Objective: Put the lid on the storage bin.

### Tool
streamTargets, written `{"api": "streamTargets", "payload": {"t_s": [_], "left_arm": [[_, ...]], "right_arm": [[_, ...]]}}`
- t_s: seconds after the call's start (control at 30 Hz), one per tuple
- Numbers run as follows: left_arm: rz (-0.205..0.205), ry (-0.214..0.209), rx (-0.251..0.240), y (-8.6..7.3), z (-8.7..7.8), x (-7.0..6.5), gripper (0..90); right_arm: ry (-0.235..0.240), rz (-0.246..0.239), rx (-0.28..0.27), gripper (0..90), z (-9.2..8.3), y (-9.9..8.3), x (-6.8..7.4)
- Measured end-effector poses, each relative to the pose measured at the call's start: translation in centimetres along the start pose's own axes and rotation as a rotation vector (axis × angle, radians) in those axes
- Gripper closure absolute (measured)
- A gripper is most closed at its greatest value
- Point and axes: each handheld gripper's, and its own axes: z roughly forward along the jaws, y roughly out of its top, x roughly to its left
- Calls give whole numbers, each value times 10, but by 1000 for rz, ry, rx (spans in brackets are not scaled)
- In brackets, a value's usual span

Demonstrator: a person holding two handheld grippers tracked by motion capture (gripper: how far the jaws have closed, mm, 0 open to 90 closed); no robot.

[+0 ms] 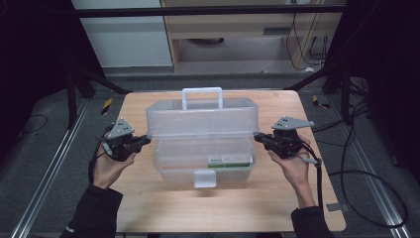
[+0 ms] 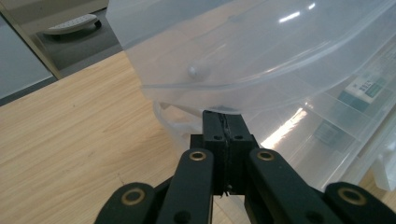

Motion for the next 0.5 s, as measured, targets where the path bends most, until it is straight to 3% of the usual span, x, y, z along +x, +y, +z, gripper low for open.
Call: {"api": "streamTargets", "payload": {"t_s": [0.5], "left_arm": [[-11,-8,8,-21,-1,-10,894]], "right_arm": [[-19,-24,53,900,-4,-19,6]]}}
